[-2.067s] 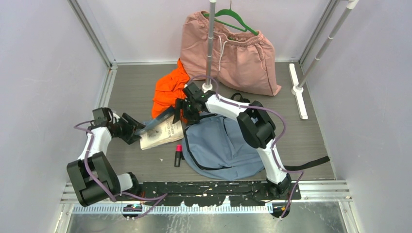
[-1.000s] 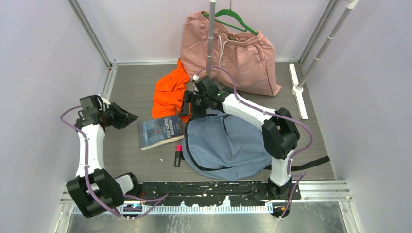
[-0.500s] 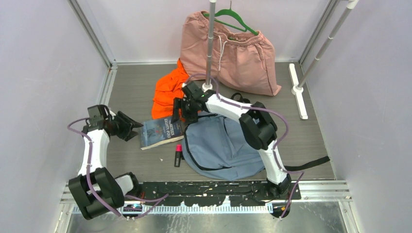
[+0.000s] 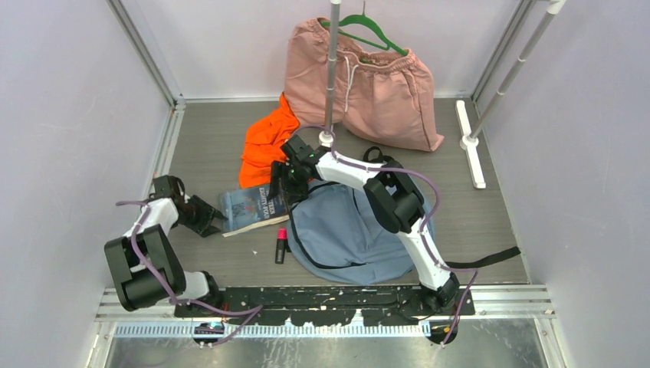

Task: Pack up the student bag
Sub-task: Pick up the book from the center of the board.

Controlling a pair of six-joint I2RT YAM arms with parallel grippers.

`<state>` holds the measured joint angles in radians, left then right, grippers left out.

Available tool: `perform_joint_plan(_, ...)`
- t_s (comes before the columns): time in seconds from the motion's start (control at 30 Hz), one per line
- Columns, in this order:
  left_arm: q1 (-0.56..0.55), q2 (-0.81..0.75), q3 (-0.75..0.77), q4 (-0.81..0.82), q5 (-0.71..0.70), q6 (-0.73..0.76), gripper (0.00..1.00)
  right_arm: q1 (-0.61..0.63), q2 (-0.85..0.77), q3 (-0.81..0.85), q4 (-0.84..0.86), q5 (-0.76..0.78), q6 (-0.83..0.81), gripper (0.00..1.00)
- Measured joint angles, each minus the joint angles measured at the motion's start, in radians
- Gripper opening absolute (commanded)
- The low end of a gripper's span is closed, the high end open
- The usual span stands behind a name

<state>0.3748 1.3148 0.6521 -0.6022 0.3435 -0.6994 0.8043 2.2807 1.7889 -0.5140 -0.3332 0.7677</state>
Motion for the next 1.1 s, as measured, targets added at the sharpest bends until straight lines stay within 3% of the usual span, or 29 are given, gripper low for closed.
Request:
perform_joint_plan(0.33,0.002,0.069,-0.014,0.068,0.023,-0.011,0.38,-0.012,0.003,-0.036,0.086,-0.026,0.079,0.72)
perform_joint_plan(0.57,0.006,0.076,-0.014,0.084,0.035,-0.008,0.36,-0.046,0.002,-0.152,0.341,-0.142,0.189,0.52)
perform_joint_plan(0.63,0.007,0.077,-0.014,0.085,0.039,-0.006,0.36,-0.047,0.002,-0.180,0.389,-0.157,0.196,0.39)
perform_joint_plan(0.77,0.007,0.078,-0.014,0.087,0.040,-0.004,0.36,-0.054,0.001,-0.225,0.465,-0.190,0.216,0.02)
perform_joint_plan(1.1,0.005,0.023,0.022,-0.002,0.038,0.027,0.38,-0.047,-0.053,-0.235,0.457,-0.198,0.207,0.01)
